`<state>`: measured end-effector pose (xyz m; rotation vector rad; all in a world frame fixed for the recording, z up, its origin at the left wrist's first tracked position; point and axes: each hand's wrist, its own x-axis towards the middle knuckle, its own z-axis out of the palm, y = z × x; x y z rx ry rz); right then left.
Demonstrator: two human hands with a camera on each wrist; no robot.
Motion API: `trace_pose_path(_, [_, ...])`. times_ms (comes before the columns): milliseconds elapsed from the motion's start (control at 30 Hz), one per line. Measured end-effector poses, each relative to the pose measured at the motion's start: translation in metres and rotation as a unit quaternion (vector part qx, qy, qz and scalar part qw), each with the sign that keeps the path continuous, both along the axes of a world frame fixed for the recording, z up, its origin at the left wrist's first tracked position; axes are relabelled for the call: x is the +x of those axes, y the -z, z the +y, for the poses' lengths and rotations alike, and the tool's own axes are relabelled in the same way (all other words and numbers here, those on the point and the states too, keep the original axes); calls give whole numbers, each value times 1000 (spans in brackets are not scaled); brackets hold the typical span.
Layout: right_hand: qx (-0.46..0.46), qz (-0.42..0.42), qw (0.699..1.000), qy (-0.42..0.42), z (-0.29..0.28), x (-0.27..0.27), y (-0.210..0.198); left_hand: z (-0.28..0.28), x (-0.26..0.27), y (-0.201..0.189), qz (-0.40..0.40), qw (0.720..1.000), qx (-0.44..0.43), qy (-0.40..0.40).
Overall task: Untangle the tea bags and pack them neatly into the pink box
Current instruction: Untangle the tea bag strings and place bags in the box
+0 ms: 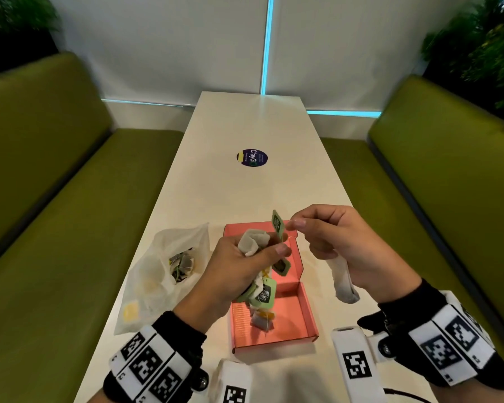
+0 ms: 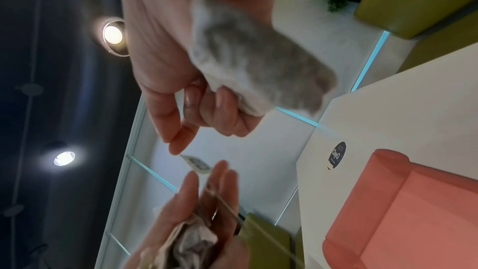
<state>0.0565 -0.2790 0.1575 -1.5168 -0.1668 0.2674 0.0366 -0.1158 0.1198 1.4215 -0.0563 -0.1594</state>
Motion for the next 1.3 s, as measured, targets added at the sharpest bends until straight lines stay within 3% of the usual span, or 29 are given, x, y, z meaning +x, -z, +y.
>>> trace_pose_path(133, [15,10,1000,5,-2,0,2,2,-2,-3,3,998,-66,-2])
trace_pose_path(233, [-54,-1,998,-18,-3,-4,-1,5,-5,-11,-4,994,-106,-16])
trace_pose_path(467, [-89,-12,990,-112,7,-11,0,7,-9,-22,-45,997,-64,-8])
trace_pose_path(700, [-24,-53,996,-63,13,-10,1,7,-9,-27,-47,997,-62,-11])
trace_pose_path(867, [71,-135,988,39,17,-3,-6,5,-10,-31,-22,998,-65,4])
trace_pose_path(1133, [127,-231,962,74,18,9,-44,7,-4,-29,-30,999,-39,6])
trace_pose_path(1300, [134,-213,966,54,18,9,-56,8,-9,-37,23,993,-108,45])
